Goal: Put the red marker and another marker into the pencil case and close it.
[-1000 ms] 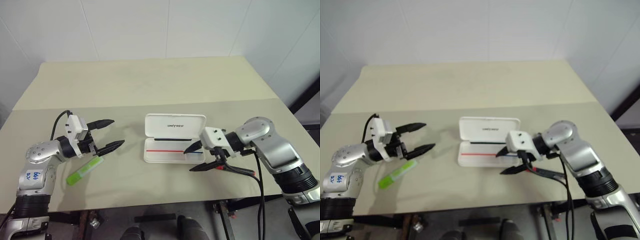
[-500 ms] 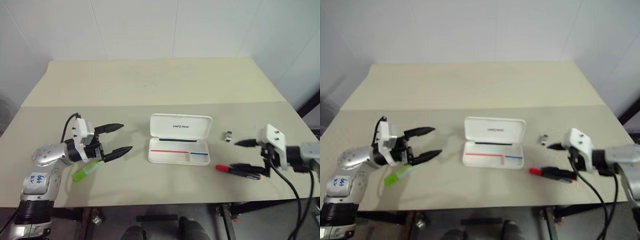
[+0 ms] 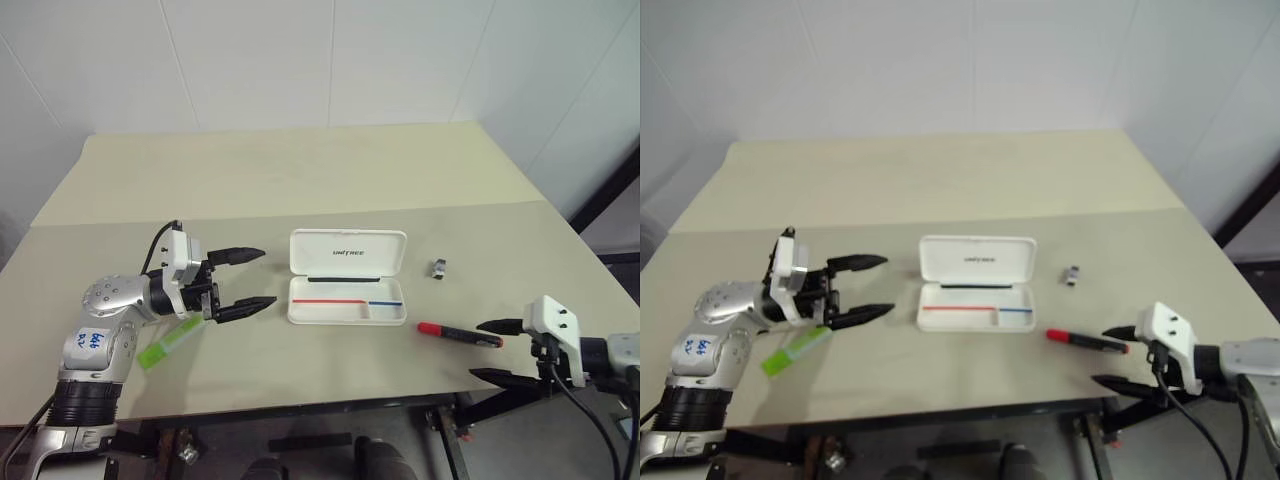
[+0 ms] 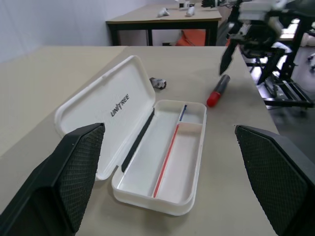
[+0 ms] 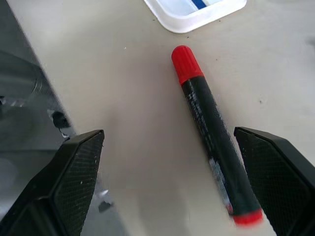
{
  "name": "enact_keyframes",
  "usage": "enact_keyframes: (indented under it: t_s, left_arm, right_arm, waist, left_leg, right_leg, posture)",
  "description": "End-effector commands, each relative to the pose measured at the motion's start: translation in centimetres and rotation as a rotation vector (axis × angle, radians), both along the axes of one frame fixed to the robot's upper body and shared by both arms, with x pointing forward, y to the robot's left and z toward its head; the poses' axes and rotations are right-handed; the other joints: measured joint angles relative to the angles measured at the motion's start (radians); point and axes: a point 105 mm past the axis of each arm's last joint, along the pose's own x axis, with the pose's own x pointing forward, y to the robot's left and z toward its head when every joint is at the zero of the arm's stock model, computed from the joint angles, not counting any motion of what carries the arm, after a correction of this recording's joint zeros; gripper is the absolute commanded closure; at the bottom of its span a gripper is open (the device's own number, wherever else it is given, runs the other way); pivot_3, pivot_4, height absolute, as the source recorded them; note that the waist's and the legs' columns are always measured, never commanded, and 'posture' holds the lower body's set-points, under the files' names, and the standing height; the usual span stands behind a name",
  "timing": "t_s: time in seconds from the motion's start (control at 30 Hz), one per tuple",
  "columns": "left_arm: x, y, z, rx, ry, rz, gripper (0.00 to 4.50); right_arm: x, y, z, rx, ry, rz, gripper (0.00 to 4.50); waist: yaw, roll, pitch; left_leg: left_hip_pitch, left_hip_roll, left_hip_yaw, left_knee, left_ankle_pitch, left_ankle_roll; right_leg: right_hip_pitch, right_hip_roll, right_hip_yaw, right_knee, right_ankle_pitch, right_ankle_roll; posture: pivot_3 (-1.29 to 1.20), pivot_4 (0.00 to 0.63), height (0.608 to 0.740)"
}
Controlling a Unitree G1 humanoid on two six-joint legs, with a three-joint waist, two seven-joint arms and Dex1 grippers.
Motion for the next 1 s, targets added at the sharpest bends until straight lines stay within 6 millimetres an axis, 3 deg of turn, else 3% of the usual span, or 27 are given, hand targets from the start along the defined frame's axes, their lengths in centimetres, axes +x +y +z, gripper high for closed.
enact_keyframes:
  t_s: [0.03, 0.27, 0.3, 0.37, 0.67, 0.7, 0.83, 1.0]
  left_arm:
    - [-0.4, 0.4, 0.4, 0.041, -0.022, -0.036, 0.00]
    - [-0.7, 0.5, 0.2, 0.060, -0.027, -0.044, 0.00]
    - [-0.7, 0.6, 0.2, 0.065, -0.029, -0.044, 0.00]
    - [-0.9, 0.8, 0.1, 0.079, -0.033, -0.042, 0.00]
    - [-0.8, 1.2, 0.4, 0.089, -0.048, -0.029, 0.00]
    - [-0.8, 1.2, 0.4, 0.090, -0.049, -0.030, 0.00]
    - [-0.8, 1.3, 0.4, 0.095, -0.049, -0.037, 0.00]
    - [-0.4, 2.0, 0.4, 0.121, -0.053, -0.035, 0.00]
  right_arm:
    - [0.9, 0.2, 0.0, -0.004, -0.038, 0.027, 0.03]
    - [1.7, 0.3, -1.2, -0.020, -0.020, 0.075, 0.03]
    - [1.6, 0.2, -1.5, -0.027, -0.009, 0.089, 0.20]
    - [1.3, 0.0, -2.1, -0.039, 0.008, 0.121, 0.61]
    - [2.0, 0.0, -2.5, -0.032, -0.026, 0.129, 3.75]
    - [2.1, 0.0, -2.4, -0.032, -0.037, 0.127, 3.90]
    - [2.7, 0.0, -1.7, -0.024, -0.085, 0.115, 3.90]
    - [3.8, -0.2, 1.0, -0.028, -0.178, 0.116, 3.90]
  waist:
    - [0.000, 0.000, 0.000]
    - [0.001, 0.000, 0.000]
    - [0.002, 0.000, 0.000]
    - [0.001, 0.000, 0.000]
    - [0.000, 0.000, 0.000]
    - [-0.002, 0.000, 0.000]
    - [-0.002, 0.000, 0.000]
    - [-0.002, 0.001, 0.001]
  left_leg:
    - [0.000, 0.000, 0.000, -0.001, 0.000, 0.000]
    - [-0.001, 0.000, -0.001, -0.002, -0.002, 0.001]
    - [-0.001, 0.000, -0.001, -0.002, -0.002, 0.001]
    - [-0.001, 0.000, -0.001, -0.002, -0.003, 0.001]
    - [0.000, 0.000, -0.001, -0.002, -0.003, 0.001]
    - [0.000, 0.000, -0.001, -0.001, -0.003, 0.001]
    - [0.001, 0.001, 0.000, -0.001, -0.003, 0.001]
    - [0.001, 0.000, 0.002, -0.001, -0.003, 0.001]
  right_leg:
    - [0.000, 0.000, 0.000, 0.000, 0.001, 0.002]
    - [0.000, 0.000, -0.001, -0.002, 0.001, 0.003]
    - [0.000, 0.000, -0.001, -0.003, 0.001, 0.003]
    - [0.000, 0.000, -0.001, -0.003, 0.001, 0.003]
    - [0.000, 0.000, -0.001, -0.003, 0.001, 0.004]
    - [0.000, 0.000, -0.001, -0.003, 0.001, 0.003]
    - [0.001, 0.000, -0.001, -0.002, 0.000, 0.002]
    - [0.000, 0.000, 0.001, -0.002, 0.000, 0.001]
  posture:
    - [0.00, 0.150, 0.740]
    - [0.00, 0.150, 0.740]
    - [0.00, 0.150, 0.740]
    - [0.00, 0.150, 0.740]
    - [0.00, 0.150, 0.740]
    - [0.00, 0.150, 0.740]
    - [0.00, 0.150, 0.740]
    - [0.00, 0.150, 0.740]
